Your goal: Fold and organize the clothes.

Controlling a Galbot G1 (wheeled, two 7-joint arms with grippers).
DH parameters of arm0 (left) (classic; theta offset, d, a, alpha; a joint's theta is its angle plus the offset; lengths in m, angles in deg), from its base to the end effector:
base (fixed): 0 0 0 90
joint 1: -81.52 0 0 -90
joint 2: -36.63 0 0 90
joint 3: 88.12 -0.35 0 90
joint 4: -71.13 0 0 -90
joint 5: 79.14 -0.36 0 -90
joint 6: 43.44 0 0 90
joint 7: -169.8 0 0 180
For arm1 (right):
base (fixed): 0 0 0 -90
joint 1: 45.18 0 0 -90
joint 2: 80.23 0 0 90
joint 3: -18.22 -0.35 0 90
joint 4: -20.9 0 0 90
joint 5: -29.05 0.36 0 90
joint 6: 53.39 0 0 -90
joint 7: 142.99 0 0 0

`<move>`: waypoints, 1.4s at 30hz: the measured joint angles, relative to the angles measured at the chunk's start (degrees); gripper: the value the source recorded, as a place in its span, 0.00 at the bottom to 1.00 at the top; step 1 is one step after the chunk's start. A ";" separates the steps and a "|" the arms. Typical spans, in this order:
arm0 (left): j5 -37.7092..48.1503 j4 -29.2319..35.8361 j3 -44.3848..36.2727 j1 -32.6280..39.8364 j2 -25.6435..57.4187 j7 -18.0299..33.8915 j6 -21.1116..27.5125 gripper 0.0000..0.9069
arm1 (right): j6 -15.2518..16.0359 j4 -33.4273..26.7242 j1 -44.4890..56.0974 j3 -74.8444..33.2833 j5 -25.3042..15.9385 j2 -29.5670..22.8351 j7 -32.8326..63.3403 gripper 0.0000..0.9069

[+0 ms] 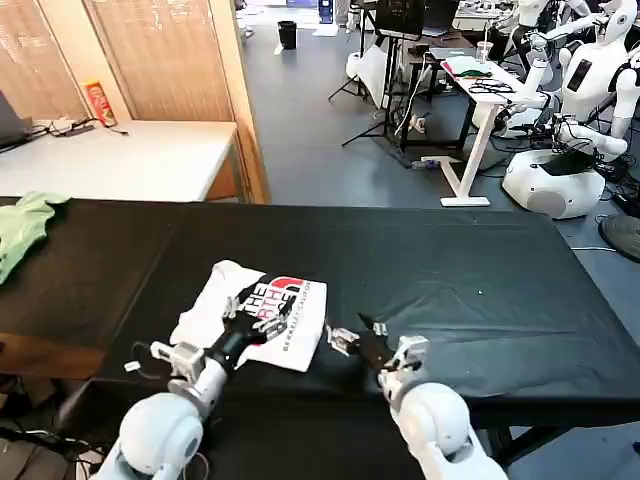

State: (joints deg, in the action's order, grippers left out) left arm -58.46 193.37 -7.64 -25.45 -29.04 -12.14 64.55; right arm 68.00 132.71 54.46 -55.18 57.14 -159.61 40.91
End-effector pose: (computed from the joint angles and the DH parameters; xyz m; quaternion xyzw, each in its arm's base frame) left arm 0.2392 0.0192 -0.2452 -0.1961 -0.9778 -0.0078 0.0731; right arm 0.2772 0.0540 -0.2805 0.1930 -0.9481 -0.1271 0.2181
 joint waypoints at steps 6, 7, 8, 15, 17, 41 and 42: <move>-0.04 -0.01 1.00 -1.05 0.07 0.26 -0.99 0.97 | -0.01 -3.95 -2.34 1.49 -0.12 -1.92 0.04 0.42; -0.04 -0.01 1.19 -1.18 0.12 0.26 -1.04 0.97 | 0.00 -4.50 -2.58 1.58 -0.11 -2.09 0.05 0.40; -0.02 0.00 1.38 -1.28 0.15 0.26 -1.11 0.97 | 0.04 -5.10 -2.87 1.68 -0.06 -2.33 0.17 0.30; 0.04 0.23 2.10 -1.69 0.21 0.26 -1.37 0.97 | 0.20 -8.09 -4.30 1.96 0.61 -3.32 0.47 0.27; 0.01 0.28 2.19 -1.83 0.18 0.25 -1.41 0.97 | 0.23 -8.87 -4.71 2.03 0.98 -3.63 0.46 0.26; -0.92 0.07 3.24 -4.06 -1.57 0.23 -2.58 0.97 | -0.61 -9.82 -5.73 -0.02 2.95 -1.18 -0.98 0.00; -1.03 -0.05 3.19 -4.14 -1.73 0.23 -2.69 0.97 | -0.64 -9.96 -6.10 -0.58 2.97 -0.52 -1.05 0.00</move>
State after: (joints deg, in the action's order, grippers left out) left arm -59.50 193.32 -4.45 -29.59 -30.77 -11.91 61.86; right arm 67.36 122.75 48.36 -55.77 60.11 -160.12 39.86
